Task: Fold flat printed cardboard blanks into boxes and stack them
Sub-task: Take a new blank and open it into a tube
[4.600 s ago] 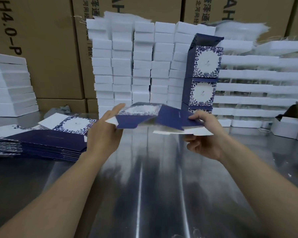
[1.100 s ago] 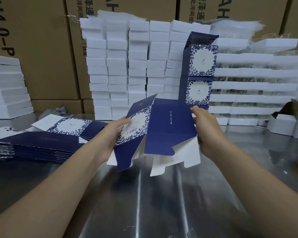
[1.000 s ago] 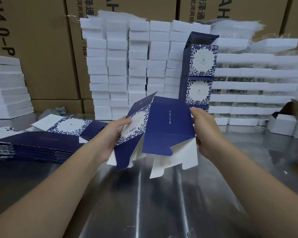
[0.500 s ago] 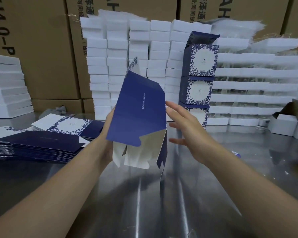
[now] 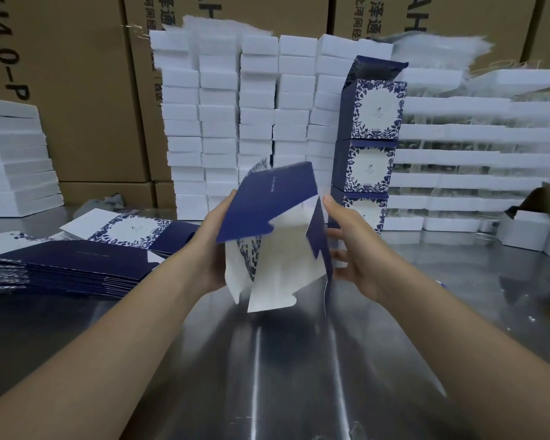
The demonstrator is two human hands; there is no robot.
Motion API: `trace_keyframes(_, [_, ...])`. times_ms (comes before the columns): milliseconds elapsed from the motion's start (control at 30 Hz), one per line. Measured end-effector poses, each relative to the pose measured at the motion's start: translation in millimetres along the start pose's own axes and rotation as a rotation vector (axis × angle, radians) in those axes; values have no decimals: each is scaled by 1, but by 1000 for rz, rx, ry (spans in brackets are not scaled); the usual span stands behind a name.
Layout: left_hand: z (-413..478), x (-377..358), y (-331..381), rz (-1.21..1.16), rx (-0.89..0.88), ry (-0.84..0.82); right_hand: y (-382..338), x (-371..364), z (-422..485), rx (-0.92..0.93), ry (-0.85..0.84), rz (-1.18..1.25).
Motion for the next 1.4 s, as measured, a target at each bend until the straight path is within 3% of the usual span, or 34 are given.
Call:
trace_keyframes(67, [1,-1,-4,11,69,-26,-1,2,0,8,-4,31])
trace_keyframes(133, [5,7,-7,-31,75,88,-1,3,1,-12,-11,64])
trace_keyframes(267, [9,13,1,-257,-71,236,2,4,4,-25,1,39])
trace_keyframes(533, [8,-3,10,-70,-266,116,6,5,10,41,29,-101])
trace_keyframes(700, [3,-11,16,198,-442,79,-7,5,4,327,118,-241])
trace_keyframes(900, [-5,-11,21,530,-824,181,-20,2,-10,796,172,-612])
trace_keyframes(1133, [-2,-3,16,894,-856,219,-17,2,-10,802,191,-763])
trace_keyframes(1400, [-1,1,13,835,-728,266,-16,3,-11,691,289,-682])
Point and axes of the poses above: each hand's wrist, its own z-axis towards the middle knuckle, its own x-axis out of the back of the hand, y = z × x, the point moved 4 cm from there along z, towards the middle knuckle, and after that the axes turned 1 degree about -y, right-handed, at the moved point
